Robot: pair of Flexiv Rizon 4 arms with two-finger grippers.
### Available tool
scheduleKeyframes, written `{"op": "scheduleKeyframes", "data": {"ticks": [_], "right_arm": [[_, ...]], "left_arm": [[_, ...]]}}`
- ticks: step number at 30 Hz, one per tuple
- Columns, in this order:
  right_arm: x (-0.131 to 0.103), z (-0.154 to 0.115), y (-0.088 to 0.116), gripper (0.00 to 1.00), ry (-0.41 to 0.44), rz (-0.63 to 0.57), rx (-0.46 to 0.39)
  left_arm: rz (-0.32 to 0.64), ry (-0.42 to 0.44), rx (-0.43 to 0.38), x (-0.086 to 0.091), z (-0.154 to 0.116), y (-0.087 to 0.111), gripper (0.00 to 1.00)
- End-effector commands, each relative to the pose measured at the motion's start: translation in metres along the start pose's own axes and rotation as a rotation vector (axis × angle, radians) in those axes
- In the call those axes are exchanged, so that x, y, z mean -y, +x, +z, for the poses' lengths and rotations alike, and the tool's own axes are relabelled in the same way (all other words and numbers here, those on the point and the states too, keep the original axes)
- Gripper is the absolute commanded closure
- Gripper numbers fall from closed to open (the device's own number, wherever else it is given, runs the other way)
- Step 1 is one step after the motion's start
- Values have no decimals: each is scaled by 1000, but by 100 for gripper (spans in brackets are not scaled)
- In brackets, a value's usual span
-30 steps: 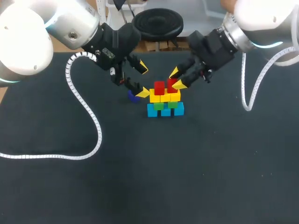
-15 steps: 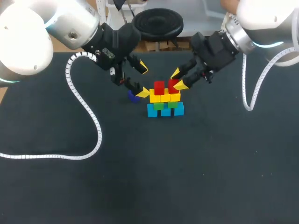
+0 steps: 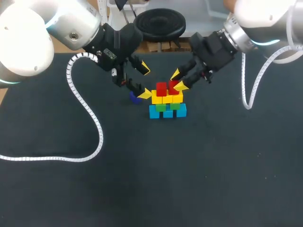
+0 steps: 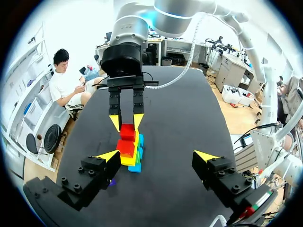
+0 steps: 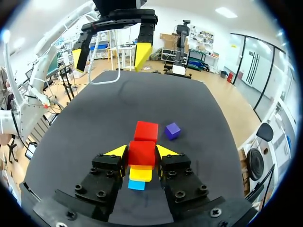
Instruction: Place the blue cubes, place green cubes on the blue cubes, place the yellow cubes on the green cubes, then place the red cubes on the yellow cubes, and place purple cube on the red cubes.
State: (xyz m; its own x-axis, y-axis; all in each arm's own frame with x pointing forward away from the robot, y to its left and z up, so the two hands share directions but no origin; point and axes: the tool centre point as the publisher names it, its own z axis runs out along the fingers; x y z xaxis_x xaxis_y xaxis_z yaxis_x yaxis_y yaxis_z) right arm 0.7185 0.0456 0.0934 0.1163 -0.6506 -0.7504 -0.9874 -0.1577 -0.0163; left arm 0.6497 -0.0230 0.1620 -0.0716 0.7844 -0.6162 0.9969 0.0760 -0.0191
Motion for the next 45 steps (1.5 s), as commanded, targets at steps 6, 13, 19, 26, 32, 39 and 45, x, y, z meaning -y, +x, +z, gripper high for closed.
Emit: {"op": "scheduleKeyframes", "data": {"ticks": [6,13,19,26,32,39,45], "right_arm": [[8,1,-1,100,-9,-8,-1],[6,3,-1,100,-20,-5,-1],[5,5,-1,100,-29,-2,-2],[4,5,-1,100,-32,-1,-7],[3,5,-1,100,-34,1,-10],[2,6,-1,100,-38,5,-13],[3,7,-1,100,-42,8,-15]], "left_arm": [[2,2,1,-1,0,0,0],[2,2,1,-1,0,0,0],[2,2,1,-1,0,0,0],[2,2,1,-1,0,0,0],[2,2,1,-1,0,0,0],[2,2,1,-1,0,0,0],[2,2,1,-1,0,0,0]]}}
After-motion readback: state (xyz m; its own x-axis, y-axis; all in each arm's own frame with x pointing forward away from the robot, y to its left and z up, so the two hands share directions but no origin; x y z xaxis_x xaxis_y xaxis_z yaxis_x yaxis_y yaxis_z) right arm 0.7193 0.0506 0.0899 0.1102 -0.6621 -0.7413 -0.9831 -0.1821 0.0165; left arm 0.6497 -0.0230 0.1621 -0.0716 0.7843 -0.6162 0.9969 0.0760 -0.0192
